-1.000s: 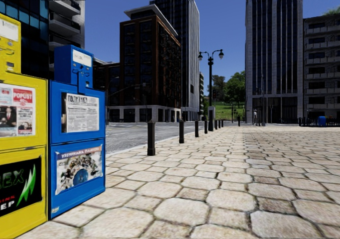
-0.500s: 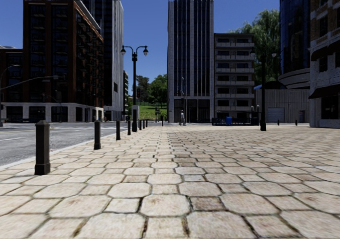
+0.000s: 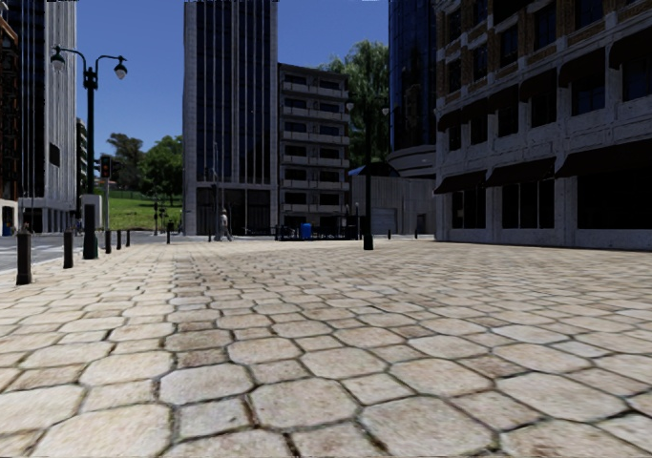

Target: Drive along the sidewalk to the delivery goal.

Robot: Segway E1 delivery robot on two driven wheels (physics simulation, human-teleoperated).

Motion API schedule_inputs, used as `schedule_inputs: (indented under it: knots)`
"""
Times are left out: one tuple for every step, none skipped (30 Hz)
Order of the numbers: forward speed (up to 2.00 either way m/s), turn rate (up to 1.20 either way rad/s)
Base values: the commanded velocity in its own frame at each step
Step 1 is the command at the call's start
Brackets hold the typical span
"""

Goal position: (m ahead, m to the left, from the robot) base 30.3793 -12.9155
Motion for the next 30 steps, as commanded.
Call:
schedule_inputs:
  knots:
    - [2.00, 0.00]
    - [2.00, 0.00]
    - [2.00, 0.00]
    - [2.00, 0.00]
    - [2.00, 0.00]
    - [2.00, 0.00]
    - [2.00, 0.00]
    - [2.00, 0.00]
    - [2.00, 0.00]
    - [2.00, 0.00]
    - [2.00, 0.00]
    - [2.00, 0.00]
    - [2.00, 0.00]
    - [2.00, 0.00]
    - [2.00, 0.00]
    - [2.00, 0.00]
    - [2.00, 0.00]
    - [2.00, 0.00]
    - [2.00, 0.00]
    - [2.00, 0.00]
    - [2.00, 0.00]
    - [2.00, 0.00]
    - [2.00, 0.00]
    - [2.00, 0.00]
    - [2.00, 0.00]
    - [2.00, 0.00]
    - [2.00, 0.00]
    - [2.00, 0.00]
    - [2.00, 0.00]
    - [2.00, 0.00]
